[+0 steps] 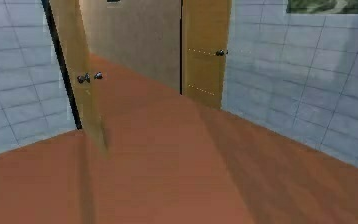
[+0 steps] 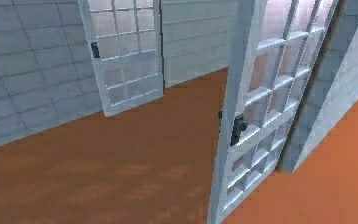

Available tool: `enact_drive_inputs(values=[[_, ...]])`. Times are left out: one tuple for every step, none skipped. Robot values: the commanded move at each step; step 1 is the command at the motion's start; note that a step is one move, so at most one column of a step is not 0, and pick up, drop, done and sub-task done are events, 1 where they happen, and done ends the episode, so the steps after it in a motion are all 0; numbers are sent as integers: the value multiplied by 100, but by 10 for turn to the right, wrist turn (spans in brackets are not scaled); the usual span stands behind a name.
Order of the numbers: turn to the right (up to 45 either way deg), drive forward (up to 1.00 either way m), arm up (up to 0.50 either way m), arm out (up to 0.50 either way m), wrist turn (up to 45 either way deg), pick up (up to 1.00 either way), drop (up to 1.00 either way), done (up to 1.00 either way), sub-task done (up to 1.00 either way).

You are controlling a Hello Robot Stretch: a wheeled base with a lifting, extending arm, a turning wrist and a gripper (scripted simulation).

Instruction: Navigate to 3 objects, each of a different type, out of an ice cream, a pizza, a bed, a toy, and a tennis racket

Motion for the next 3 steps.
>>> enact_drive_inputs(values=[[0, 100, 0, 0, 0, 0, 0, 0, 0], [0, 100, 0, 0, 0, 0, 0, 0, 0], [-390, 0, 0, 0, 0, 0, 0, 0, 0]])
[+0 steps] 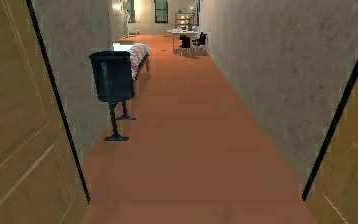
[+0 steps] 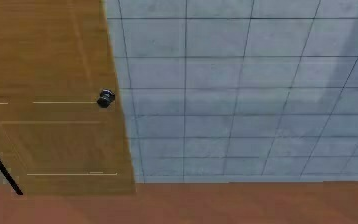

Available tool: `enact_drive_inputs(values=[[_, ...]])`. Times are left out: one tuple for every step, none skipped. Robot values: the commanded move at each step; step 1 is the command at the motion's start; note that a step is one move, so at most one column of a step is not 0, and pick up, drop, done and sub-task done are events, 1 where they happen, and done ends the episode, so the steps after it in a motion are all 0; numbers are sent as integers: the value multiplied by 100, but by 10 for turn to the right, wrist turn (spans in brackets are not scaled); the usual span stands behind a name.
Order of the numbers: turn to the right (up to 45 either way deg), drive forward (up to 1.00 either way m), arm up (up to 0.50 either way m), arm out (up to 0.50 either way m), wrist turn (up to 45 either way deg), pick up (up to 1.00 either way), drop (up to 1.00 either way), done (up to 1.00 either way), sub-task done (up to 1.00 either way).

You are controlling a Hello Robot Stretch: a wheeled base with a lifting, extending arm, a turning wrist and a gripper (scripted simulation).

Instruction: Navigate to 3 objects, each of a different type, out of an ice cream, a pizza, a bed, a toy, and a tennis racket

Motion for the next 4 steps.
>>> enact_drive_inputs(values=[[0, 100, 0, 0, 0, 0, 0, 0, 0], [0, 80, 0, 0, 0, 0, 0, 0, 0], [-30, 0, 0, 0, 0, 0, 0, 0, 0], [0, 100, 0, 0, 0, 0, 0, 0, 0]])
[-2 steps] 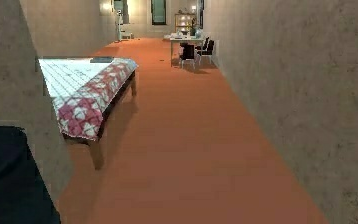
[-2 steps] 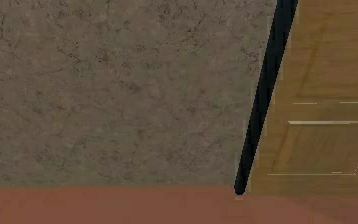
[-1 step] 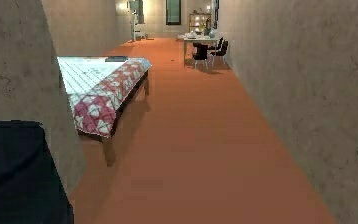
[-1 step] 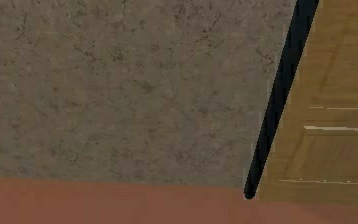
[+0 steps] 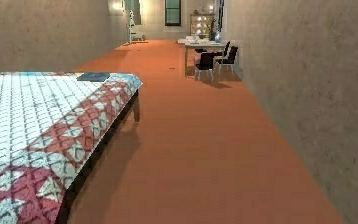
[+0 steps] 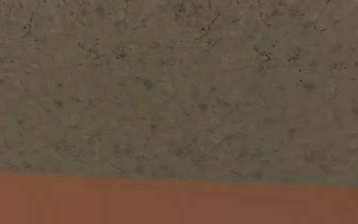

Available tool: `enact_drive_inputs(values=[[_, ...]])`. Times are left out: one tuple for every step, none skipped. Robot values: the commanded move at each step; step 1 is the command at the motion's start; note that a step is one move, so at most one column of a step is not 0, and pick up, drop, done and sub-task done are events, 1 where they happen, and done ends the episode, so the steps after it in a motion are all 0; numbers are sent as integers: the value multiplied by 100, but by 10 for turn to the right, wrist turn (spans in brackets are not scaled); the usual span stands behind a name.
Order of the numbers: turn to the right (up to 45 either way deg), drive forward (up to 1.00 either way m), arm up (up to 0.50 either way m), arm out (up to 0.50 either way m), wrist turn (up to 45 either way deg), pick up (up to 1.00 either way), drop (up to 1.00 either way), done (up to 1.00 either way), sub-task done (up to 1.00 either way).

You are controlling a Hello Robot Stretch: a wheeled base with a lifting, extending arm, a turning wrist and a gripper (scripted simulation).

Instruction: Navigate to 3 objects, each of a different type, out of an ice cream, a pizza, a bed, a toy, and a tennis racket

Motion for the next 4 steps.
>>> enact_drive_inputs(values=[[30, 0, 0, 0, 0, 0, 0, 0, 0], [0, 5, 0, 0, 0, 0, 0, 0, 0], [-450, 0, 0, 0, 0, 0, 0, 0, 0], [0, 0, 0, 0, 0, 0, 0, 0, 100]])
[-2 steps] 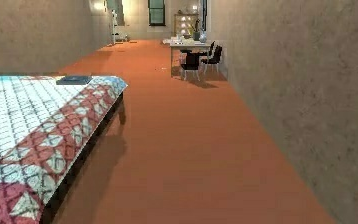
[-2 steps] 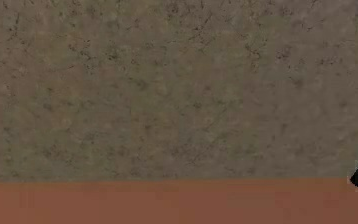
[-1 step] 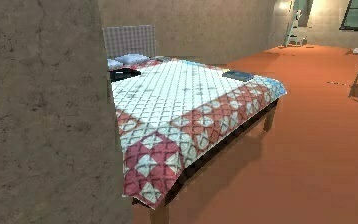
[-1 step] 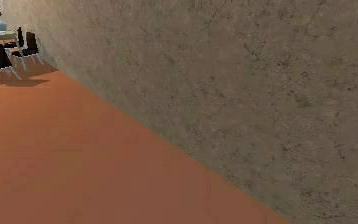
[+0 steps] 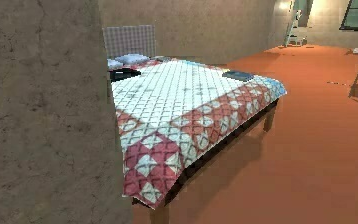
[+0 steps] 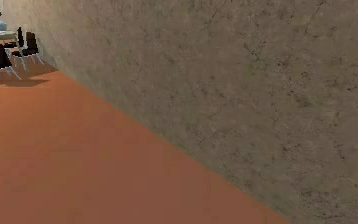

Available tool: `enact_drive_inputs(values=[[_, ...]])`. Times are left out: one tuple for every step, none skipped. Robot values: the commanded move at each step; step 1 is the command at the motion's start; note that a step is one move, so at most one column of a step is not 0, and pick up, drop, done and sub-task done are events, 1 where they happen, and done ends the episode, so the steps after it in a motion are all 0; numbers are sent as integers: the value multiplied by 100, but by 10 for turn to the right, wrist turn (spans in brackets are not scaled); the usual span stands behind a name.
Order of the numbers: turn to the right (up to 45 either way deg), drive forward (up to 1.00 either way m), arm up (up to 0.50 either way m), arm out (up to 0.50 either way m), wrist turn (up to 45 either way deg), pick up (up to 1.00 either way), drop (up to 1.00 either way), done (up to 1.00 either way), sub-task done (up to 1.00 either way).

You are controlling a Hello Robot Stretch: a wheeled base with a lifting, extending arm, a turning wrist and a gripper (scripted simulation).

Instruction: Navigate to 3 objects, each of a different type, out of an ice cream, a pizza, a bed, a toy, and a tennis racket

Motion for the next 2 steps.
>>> enact_drive_inputs(values=[[-450, 0, 0, 0, 0, 0, 0, 0, 0], [-450, 0, 0, 0, 0, 0, 0, 0, 0]])
